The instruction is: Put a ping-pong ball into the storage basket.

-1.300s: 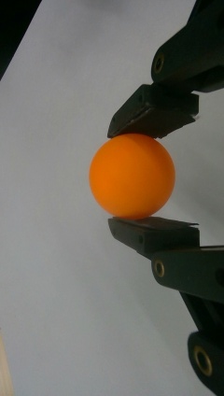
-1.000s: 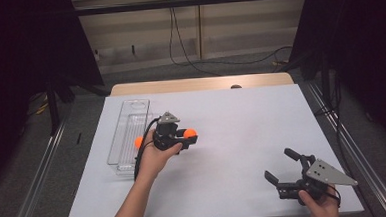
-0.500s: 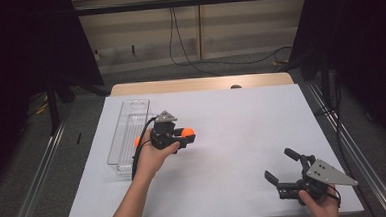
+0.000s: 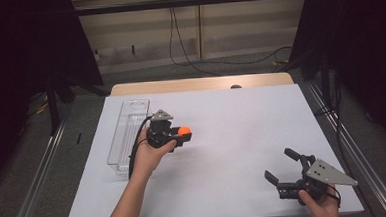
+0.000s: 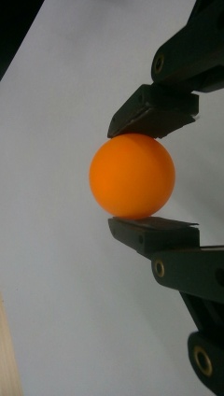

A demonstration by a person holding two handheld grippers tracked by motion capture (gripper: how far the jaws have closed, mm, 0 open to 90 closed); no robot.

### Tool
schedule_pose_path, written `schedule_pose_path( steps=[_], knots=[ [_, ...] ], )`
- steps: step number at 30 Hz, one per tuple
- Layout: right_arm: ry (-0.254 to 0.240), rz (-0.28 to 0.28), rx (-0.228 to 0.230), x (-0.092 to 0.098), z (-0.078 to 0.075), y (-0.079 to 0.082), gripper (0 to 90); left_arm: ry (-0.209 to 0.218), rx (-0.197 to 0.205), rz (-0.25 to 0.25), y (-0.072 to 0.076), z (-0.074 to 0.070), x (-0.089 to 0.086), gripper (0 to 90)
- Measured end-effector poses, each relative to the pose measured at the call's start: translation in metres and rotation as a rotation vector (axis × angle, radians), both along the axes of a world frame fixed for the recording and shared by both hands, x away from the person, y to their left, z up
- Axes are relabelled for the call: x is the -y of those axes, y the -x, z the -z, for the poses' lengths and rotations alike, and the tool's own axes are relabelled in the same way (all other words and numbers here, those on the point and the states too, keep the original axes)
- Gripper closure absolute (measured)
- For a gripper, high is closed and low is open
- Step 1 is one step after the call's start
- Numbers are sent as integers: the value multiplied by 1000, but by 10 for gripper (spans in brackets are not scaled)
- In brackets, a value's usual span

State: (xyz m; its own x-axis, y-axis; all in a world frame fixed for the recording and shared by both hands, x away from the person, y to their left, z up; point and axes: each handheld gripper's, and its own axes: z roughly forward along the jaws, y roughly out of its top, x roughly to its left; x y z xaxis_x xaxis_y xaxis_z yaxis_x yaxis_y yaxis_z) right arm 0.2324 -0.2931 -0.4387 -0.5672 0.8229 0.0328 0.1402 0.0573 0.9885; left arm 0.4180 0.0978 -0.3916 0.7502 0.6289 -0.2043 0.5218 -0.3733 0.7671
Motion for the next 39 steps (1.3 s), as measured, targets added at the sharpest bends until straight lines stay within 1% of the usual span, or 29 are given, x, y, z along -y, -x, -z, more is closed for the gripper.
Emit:
schedule_pose_path(
  steps=[8, 14, 16, 20, 24, 27, 31, 39],
  knots=[
    [1, 0, 0, 0, 0, 0, 22, 9, -3, -12, -1, -1, -5, 509],
    [3, 0, 1, 0, 0, 0, 22, 7, -6, -15, -2, -1, -7, 509],
    [2, -1, 0, 0, 0, 0, 22, -1, -4, -18, -2, -1, -8, 508],
    [2, -1, -1, 0, 0, 0, 22, 0, -10, -24, -3, -2, -9, 509],
    [3, -1, 0, 0, 0, 0, 22, 3, -6, -30, -3, -3, -11, 508],
    [0, 0, -1, 0, 0, 0, 23, -7, -7, -31, -3, -4, -13, 509],
    [1, -3, 0, 0, 0, 0, 22, -2, -9, -35, -4, -4, -15, 509],
    [2, -1, -1, 0, 0, 0, 23, -7, -10, -39, -4, -6, -18, 508]
  ],
)
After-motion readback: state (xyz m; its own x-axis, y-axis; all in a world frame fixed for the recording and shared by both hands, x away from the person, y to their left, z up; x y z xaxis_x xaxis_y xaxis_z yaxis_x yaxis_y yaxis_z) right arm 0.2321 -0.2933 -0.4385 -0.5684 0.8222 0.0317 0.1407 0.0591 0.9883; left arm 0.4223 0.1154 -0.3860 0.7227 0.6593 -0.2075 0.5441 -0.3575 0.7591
